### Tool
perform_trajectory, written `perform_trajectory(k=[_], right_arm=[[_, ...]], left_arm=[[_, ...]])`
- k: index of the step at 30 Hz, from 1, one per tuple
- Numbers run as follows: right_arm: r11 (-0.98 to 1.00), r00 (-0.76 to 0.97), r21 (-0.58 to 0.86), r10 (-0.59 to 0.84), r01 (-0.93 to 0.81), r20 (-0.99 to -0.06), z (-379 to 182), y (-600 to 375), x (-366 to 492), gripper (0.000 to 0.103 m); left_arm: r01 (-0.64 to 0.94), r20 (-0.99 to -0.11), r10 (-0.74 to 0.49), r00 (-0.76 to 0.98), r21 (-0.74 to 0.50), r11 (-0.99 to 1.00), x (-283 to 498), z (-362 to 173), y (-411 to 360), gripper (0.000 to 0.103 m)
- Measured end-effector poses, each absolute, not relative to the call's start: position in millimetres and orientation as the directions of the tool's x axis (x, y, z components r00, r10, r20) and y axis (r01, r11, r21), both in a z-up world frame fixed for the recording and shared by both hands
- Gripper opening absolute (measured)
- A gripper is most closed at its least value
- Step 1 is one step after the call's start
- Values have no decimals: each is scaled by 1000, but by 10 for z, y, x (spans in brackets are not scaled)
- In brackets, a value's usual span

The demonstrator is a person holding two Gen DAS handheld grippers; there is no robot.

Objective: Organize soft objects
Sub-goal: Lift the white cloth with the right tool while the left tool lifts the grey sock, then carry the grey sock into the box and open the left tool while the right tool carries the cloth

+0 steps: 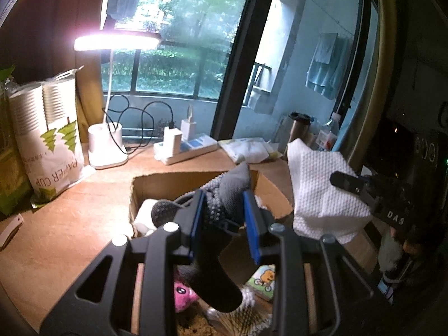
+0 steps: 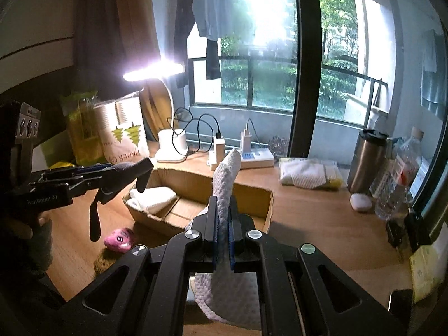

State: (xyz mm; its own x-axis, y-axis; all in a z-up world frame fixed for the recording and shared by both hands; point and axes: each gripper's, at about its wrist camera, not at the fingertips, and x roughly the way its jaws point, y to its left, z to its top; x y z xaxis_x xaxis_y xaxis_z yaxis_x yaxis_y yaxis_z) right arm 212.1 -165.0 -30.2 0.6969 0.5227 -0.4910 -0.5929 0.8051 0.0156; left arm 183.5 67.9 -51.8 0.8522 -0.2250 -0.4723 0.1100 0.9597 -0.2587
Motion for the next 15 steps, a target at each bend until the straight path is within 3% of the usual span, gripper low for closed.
perform_trajectory(k=[15], right_arm=[[834,725,60,510,-548,-463,-316,-2067,2560,6]], left_arm=[[103,-506,-216,835,-242,965,2362,-576,384,29]])
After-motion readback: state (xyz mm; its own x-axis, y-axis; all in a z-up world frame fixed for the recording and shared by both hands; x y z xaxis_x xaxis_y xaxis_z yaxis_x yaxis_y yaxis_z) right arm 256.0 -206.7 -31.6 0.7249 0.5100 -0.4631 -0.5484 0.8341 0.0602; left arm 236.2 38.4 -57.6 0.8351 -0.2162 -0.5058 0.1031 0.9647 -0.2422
